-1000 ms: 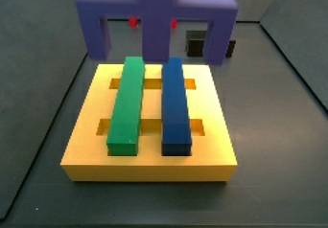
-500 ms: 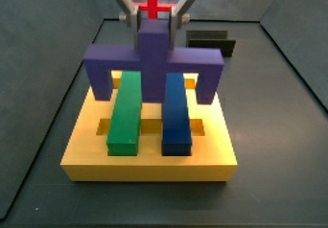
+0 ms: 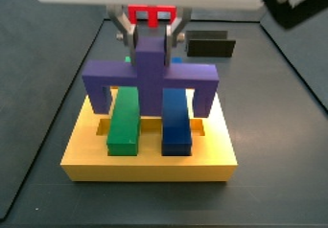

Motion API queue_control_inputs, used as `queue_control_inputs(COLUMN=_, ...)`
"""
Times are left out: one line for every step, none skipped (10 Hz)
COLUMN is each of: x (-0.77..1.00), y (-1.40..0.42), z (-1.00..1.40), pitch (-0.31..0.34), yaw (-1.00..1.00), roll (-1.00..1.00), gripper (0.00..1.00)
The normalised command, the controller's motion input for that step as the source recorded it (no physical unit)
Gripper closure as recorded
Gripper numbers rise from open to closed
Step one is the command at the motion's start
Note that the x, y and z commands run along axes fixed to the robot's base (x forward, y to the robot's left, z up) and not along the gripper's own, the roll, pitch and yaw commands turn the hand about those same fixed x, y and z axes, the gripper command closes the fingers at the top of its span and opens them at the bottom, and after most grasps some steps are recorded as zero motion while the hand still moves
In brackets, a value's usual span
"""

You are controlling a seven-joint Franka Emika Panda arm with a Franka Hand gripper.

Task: Pick up the purple object. Move up. Place the purple object on the fixture. Regrasp the purple object. Move to above the board. Insert the purple object.
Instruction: Insert the purple object.

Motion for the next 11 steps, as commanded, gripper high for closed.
queue_control_inputs(x=-0.06, y=-0.06, z=-0.17, pitch=-0.091, yaw=0.01, roll=-0.01, gripper=1.0)
queue_control_inputs(x=-0.04, y=-0.07, z=-0.19, pitch=-0.093, yaw=0.02, roll=0.0, gripper=1.0)
queue_control_inputs(x=0.0, y=-0.06, z=-0.23, pitch=-0.103, yaw=0.04, roll=0.0, gripper=1.0)
queue_control_inputs(x=0.0, y=-0.06, z=-0.28, pitch=-0.103, yaw=0.07, roll=0.0, gripper=1.0)
queue_control_inputs(x=0.0, y=-0.06, z=-0.32, pitch=-0.086, yaw=0.13, roll=0.0, gripper=1.0)
queue_control_inputs(x=0.0, y=-0.09, z=-0.31, pitch=-0.037, yaw=0.15, roll=0.09, gripper=1.0)
queue_control_inputs(x=0.0, y=-0.11, z=-0.18, pitch=0.0, yaw=0.26, roll=0.22, gripper=1.0)
queue_control_inputs(x=0.0, y=-0.11, z=-0.06, pitch=-0.03, yaw=0.32, roll=0.2, gripper=1.0)
queue_control_inputs(x=0.0, y=-0.06, z=-0.02, pitch=0.0, yaw=0.26, roll=0.16, gripper=1.0)
queue_control_inputs(x=0.0, y=-0.03, z=-0.02, pitch=0.0, yaw=0.13, roll=0.15, gripper=1.0)
queue_control_inputs(x=0.0, y=0.0, z=-0.04, pitch=0.0, yaw=0.0, roll=0.12, gripper=1.0)
